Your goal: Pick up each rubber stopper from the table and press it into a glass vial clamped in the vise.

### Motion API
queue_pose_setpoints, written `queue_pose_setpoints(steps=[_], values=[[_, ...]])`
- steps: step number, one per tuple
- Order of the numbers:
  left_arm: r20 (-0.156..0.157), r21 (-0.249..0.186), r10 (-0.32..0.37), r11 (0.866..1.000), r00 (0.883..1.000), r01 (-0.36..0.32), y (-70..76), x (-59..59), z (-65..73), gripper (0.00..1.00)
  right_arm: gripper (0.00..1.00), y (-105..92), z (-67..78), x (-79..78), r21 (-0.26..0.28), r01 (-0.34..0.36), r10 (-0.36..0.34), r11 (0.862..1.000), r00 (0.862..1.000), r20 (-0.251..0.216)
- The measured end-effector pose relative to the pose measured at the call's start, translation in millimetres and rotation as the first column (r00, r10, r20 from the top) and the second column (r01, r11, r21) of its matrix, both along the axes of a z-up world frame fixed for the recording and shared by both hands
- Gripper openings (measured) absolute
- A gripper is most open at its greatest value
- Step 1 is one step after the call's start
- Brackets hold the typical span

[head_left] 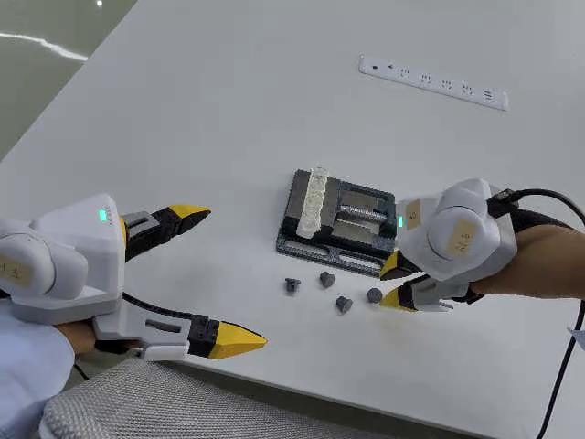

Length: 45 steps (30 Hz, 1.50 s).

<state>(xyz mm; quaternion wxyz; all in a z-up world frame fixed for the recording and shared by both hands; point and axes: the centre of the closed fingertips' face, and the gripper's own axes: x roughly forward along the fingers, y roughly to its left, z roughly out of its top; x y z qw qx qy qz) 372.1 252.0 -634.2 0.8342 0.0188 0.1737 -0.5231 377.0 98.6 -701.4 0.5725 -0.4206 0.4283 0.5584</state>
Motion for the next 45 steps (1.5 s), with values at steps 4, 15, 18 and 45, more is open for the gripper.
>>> queue_pose_setpoints(steps=[4, 15, 18, 45], values=[[-0.003, 0.002, 0.0, 1.0, 1.0, 0.0, -0.4, -0.9, -0.9, 0.99, 0.13, -0.4, -2.5, 0.5, -0.012, -0.017, 0.017, 1.0, 1.0, 0.001], [-0.005, -0.005, 0.003, 1.0, 1.0, -0.003, -1.2, -1.1, -0.3, 0.99, 0.12, 2.6, -7.8, -1.6, -0.039, -0.057, 0.057, 0.998, 0.998, 0.002], [-0.006, -0.007, 0.006, 1.0, 1.0, -0.006, -0.6, -0.7, -0.7, 0.99, 0.11, 3.1, -7.8, -1.1, -0.042, -0.06, 0.061, 0.997, 0.998, 0.005], [-0.012, -0.017, 0.022, 1.0, 1.0, -0.022, 2.8, -0.9, -1.3, 0.99, 0.08, 3.2, -12.1, -1.0, -0.073, -0.091, 0.093, 0.993, 0.996, 0.019]])
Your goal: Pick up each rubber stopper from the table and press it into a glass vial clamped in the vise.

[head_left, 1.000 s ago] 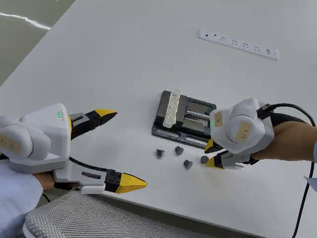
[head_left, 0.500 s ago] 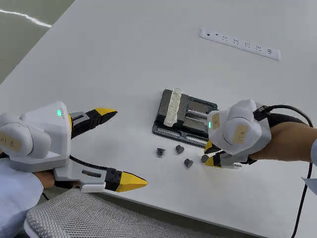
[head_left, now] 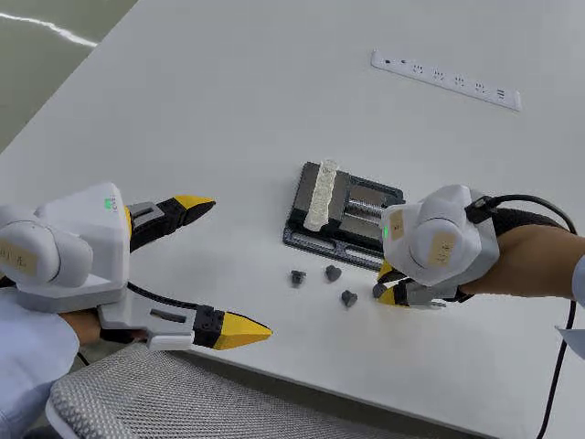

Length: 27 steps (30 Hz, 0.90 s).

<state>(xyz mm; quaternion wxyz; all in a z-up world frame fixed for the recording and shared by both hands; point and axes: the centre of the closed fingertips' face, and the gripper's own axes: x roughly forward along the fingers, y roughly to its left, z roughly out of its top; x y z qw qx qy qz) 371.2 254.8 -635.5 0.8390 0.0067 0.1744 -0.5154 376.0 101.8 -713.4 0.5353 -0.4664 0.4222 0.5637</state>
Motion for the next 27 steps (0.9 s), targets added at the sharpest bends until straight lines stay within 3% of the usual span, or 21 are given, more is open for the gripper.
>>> queue_pose_setpoints(steps=[9, 27], values=[[-0.004, -0.001, 0.0, 1.0, 1.0, 0.0, -0.1, -0.5, -0.6, 0.99, 0.07, -1.0, 0.0, 0.8, -0.006, -0.004, 0.004, 1.0, 1.0, 0.006], [0.015, 0.005, -0.013, 1.0, 1.0, 0.013, -0.7, 1.1, 1.3, 0.99, 0.07, 2.7, 27.5, 4.7, 0.011, 0.047, -0.047, 0.999, 0.999, -0.013]])
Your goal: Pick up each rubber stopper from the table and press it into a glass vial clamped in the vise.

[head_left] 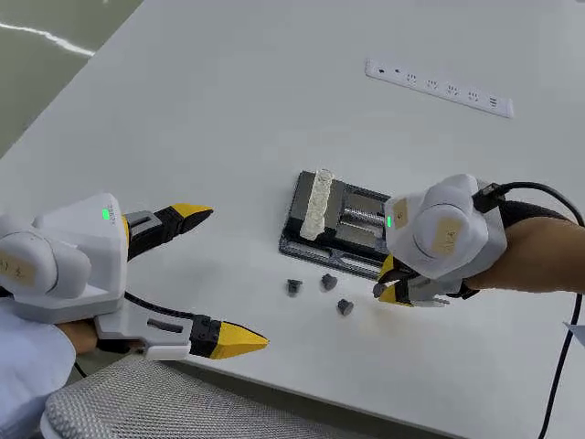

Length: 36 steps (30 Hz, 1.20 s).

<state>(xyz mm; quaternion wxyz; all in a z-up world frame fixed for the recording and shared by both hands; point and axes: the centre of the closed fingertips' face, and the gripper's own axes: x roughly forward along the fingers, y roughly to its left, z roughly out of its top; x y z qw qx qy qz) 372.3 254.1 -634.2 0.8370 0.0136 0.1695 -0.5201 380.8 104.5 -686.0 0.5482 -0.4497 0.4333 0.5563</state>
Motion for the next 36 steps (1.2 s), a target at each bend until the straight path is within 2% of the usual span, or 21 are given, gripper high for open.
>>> queue_pose_setpoints(steps=[9, 20, 29, 36], values=[[0.009, 0.015, -0.001, 1.0, 1.0, 0.001, 2.4, 4.1, 0.6, 0.99, 0.07, 6.2, 22.8, 11.0, 0.012, 0.023, -0.023, 1.0, 1.0, -0.002], [0.024, 0.007, 0.007, 1.0, 1.0, -0.007, 2.7, 10.5, 4.3, 0.99, 0.06, 18.4, 52.2, 37.9, 0.033, 0.039, -0.04, 0.999, 0.999, 0.009], [0.032, 0.006, 0.01, 1.0, 0.999, -0.011, 2.9, 16.0, 7.3, 0.99, 0.06, 30.2, 66.8, 62.2, 0.037, 0.035, -0.036, 0.999, 0.999, 0.034], [0.031, 0.004, 0.012, 1.0, 0.999, -0.013, 3.1, 18.7, 7.7, 0.99, 0.06, 37.7, 74.8, 81.4, 0.042, 0.036, -0.038, 0.998, 0.999, 0.035]])
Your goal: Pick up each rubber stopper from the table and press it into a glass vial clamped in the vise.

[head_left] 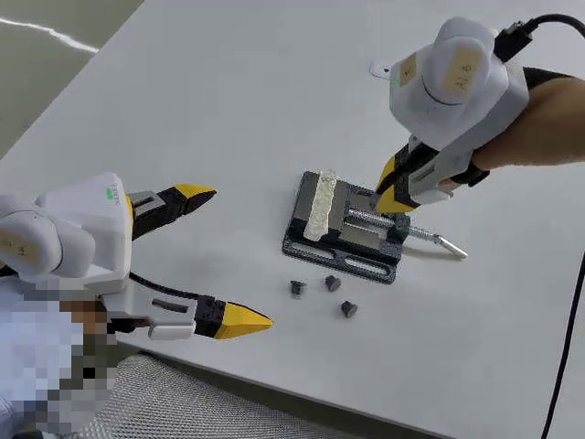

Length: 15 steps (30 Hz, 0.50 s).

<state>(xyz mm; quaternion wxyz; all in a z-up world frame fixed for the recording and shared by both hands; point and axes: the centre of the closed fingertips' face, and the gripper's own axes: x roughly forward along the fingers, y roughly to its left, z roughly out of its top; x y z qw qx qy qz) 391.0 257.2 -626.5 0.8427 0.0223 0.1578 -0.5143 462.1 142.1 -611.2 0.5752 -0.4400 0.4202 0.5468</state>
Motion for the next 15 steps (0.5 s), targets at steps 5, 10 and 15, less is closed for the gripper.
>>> queue_pose_setpoints(steps=[5, 10, 15], values=[[-0.009, -0.006, 0.005, 1.0, 1.0, -0.005, -0.6, 2.1, -1.2, 0.99, 0.06, 3.9, -0.9, 11.3, 0.0, 0.0, 0.0, 1.0, 1.0, 0.002], [-0.012, -0.004, 0.007, 1.0, 1.0, -0.007, -1.5, 4.4, -3.3, 0.99, 0.06, 9.0, -6.1, 25.7, 0.001, -0.003, 0.003, 1.0, 1.0, 0.007], [-0.015, 0.004, 0.005, 1.0, 1.0, -0.005, -2.4, 5.9, -5.1, 0.99, 0.06, 14.3, -12.7, 39.0, 0.002, -0.006, 0.006, 1.0, 1.0, 0.009]])
